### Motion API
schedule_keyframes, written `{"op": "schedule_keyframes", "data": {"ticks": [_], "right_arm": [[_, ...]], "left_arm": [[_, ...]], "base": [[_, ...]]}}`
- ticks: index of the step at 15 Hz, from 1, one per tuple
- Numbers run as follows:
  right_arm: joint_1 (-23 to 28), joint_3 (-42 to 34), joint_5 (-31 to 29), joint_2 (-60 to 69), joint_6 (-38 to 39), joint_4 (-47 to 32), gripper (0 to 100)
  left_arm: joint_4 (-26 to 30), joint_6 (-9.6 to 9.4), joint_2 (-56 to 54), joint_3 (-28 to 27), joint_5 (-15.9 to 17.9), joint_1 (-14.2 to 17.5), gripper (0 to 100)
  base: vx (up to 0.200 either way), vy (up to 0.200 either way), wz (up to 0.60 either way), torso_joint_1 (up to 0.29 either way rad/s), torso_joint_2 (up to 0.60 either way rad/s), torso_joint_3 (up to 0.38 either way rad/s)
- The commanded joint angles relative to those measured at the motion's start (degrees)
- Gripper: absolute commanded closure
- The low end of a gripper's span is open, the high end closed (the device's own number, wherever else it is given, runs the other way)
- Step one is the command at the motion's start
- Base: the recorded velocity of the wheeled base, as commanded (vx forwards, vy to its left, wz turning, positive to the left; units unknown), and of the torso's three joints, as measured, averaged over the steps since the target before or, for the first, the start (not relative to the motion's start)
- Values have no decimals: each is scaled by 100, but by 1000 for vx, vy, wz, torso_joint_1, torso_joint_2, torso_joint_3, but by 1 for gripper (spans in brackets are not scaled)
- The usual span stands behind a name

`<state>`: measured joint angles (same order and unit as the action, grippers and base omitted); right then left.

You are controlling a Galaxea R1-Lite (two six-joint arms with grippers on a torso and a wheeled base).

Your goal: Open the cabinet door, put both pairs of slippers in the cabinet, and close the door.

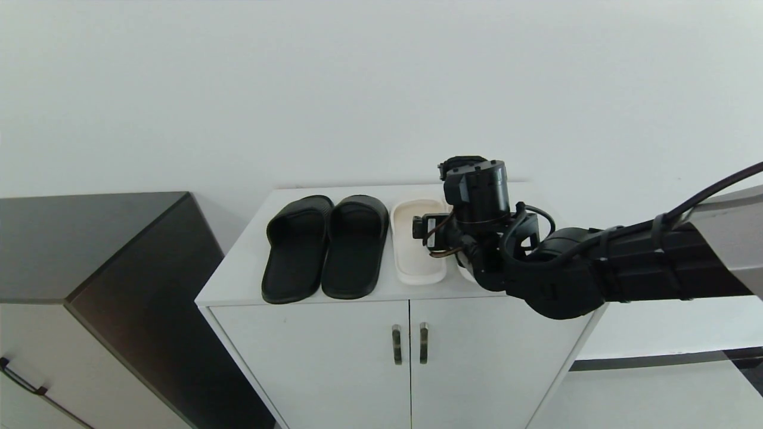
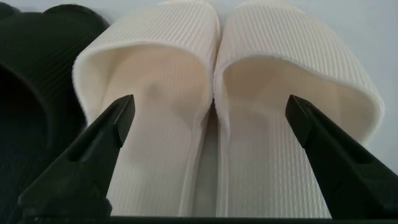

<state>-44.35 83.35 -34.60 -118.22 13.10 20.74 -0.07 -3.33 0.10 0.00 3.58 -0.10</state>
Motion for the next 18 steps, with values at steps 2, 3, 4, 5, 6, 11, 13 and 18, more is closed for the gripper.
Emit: {"op": "schedule_keyframes", "data": {"ticks": [2,3,4,5,6,11,13,18], "right_arm": [[76,235,-3,-271,-36,1,0],[76,235,-3,-271,-36,1,0],[84,235,-3,-271,-36,1,100],[84,235,-3,-271,-36,1,100],[84,243,-3,-271,-45,1,100],[84,261,-30,-245,-115,9,100],[84,235,-188,-183,-194,27,100],[67,-302,-188,502,-344,27,100]], "left_arm": [[-1,-1,8,0,2,1,100],[-1,-1,8,0,2,1,100],[-1,-1,8,0,2,1,100],[-1,-1,-1,0,2,1,100],[-1,8,-1,0,2,1,100],[-1,8,-1,0,2,1,100],[-1,16,-1,0,2,1,100],[-1,25,8,0,2,1,100]], "base": [[0,0,0,0,0,0],[0,0,0,0,0,0],[0,0,0,0,0,0],[0,0,0,0,0,0],[0,0,0,0,0,0],[0,0,0,0,0,0],[0,0,0,0,0,0],[0,0,0,0,0,0]]}}
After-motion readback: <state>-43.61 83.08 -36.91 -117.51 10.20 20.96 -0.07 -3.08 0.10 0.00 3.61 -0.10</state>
